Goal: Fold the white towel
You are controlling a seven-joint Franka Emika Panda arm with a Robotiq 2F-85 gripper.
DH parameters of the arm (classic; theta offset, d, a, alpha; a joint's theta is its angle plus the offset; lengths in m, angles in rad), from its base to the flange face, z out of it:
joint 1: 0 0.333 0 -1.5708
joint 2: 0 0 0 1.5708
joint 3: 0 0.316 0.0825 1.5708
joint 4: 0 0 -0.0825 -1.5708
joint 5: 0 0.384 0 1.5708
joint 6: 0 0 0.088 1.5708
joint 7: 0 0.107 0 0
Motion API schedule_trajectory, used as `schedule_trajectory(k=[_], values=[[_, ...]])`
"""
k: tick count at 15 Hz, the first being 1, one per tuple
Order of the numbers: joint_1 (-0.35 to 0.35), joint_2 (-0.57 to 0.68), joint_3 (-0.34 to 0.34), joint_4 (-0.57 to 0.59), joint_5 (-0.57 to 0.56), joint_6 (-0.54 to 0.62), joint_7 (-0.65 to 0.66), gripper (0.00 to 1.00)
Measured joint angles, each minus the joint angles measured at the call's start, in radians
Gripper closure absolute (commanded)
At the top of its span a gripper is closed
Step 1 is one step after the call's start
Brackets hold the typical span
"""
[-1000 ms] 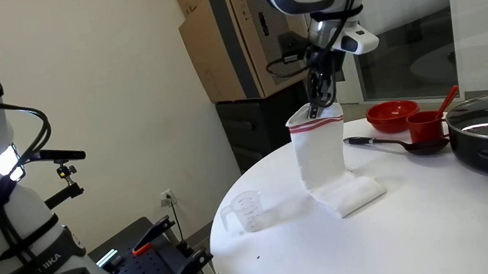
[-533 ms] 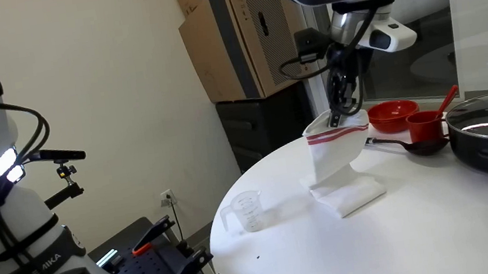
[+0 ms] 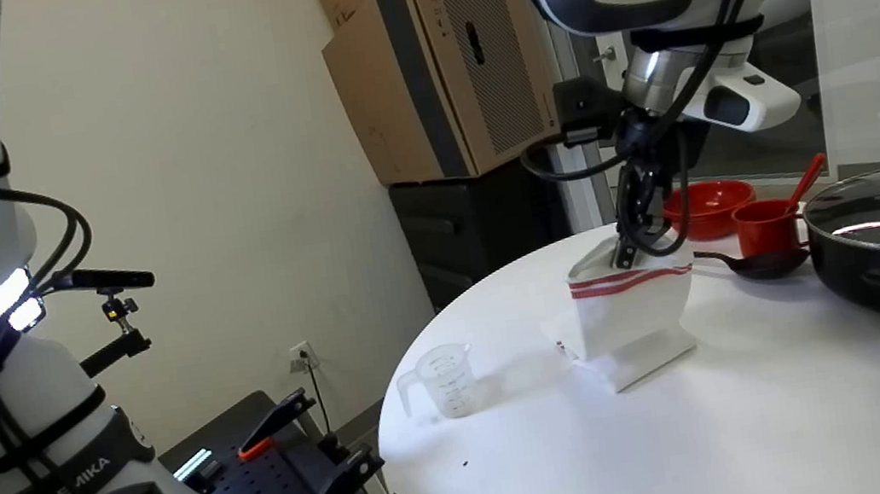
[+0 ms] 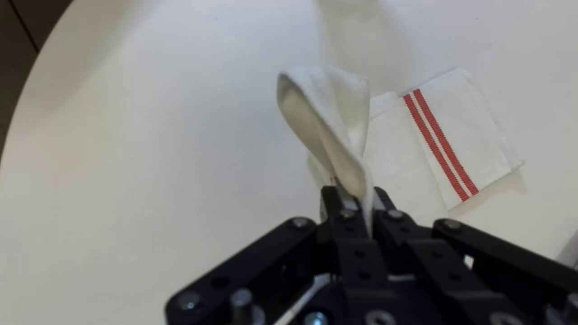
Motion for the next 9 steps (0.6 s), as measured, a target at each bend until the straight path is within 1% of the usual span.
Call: schedule_trajectory(k=[3,5,7,9], values=[[0.006,0.027,-0.003,0.007,-0.044,0.001,0.004,0.99],[0.026,0.029,-0.003,0.010,-0.086,0.006,0.010,0.99],[0.072,0.022,-0.002,0.010,-0.146,0.022,0.031,0.99],[0.140,0.007,-0.001,0.009,-0.225,0.040,0.071,0.99]])
